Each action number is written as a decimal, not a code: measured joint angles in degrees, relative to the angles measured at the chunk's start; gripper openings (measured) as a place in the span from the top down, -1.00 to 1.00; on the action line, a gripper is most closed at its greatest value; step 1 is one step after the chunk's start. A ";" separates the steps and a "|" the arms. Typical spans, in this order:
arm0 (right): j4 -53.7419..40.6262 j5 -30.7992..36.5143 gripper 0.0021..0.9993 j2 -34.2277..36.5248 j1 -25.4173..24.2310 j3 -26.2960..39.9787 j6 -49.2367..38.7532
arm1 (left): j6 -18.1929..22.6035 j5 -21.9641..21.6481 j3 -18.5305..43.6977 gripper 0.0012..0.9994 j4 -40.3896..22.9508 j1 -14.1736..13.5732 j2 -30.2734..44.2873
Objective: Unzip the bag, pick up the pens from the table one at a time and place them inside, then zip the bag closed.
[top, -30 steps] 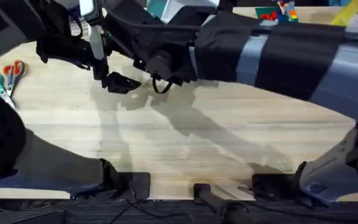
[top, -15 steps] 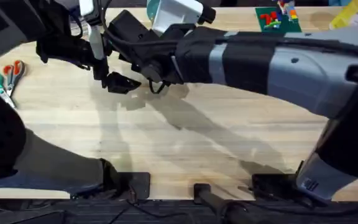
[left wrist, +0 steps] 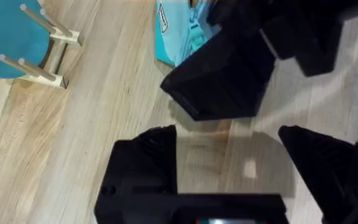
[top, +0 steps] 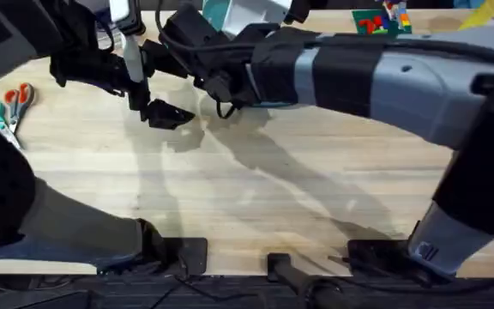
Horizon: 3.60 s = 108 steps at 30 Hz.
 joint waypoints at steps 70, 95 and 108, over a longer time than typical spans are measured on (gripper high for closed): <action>-4.24 0.13 0.94 -5.46 -1.17 0.00 -4.39 | 0.00 1.18 0.00 -0.99 -0.04 0.00 0.00; -4.22 0.13 0.94 -5.46 -1.17 0.00 -4.52 | 0.20 19.82 -0.02 -0.99 10.17 -0.21 10.15; -4.22 0.13 0.94 -5.46 -1.17 0.00 -4.52 | -7.21 22.05 -0.02 -0.99 22.40 -7.95 13.09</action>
